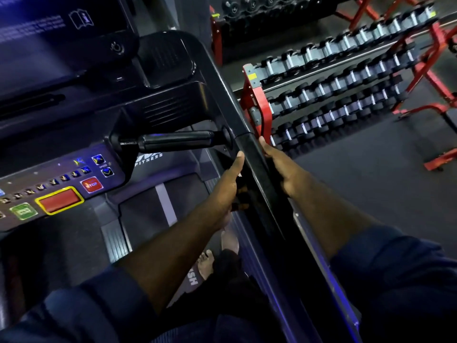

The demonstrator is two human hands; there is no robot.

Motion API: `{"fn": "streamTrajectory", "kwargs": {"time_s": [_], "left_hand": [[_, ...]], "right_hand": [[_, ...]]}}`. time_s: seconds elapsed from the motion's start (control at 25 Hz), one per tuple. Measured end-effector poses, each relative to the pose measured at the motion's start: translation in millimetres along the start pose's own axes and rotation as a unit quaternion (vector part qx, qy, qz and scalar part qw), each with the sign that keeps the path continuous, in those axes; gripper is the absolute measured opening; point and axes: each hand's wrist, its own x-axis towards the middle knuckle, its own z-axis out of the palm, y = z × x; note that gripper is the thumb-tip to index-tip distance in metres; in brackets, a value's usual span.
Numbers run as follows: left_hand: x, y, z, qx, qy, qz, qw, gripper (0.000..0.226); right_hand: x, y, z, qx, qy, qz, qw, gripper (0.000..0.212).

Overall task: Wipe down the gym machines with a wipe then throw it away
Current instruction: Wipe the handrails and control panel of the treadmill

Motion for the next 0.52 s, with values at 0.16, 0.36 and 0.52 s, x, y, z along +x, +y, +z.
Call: {"fn": "streamTrajectory", "kwargs": {"time_s": [0.16, 0.36, 0.52], "left_hand": [[9.7, 22.0, -5.8, 0.012, 0.075, 0.067, 0.995, 0.044], [11.3, 52.6, -29.4, 0.112, 0.180, 0.185, 0.960, 0.022], [-10.9, 69.6, -60.3, 0.059, 0.182, 0.183, 0.964, 0.003]], "right_hand": [[3.4, 3.1, 2.0, 0.054, 0.085, -0.069, 0.993, 0.055], [-19.7, -22.4, 19.9, 0.097, 0.107, -0.285, 0.947, 0.032], [-38.5, -47.0, 66.0, 0.025, 0.039, -0.351, 0.935, 0.022]]}}
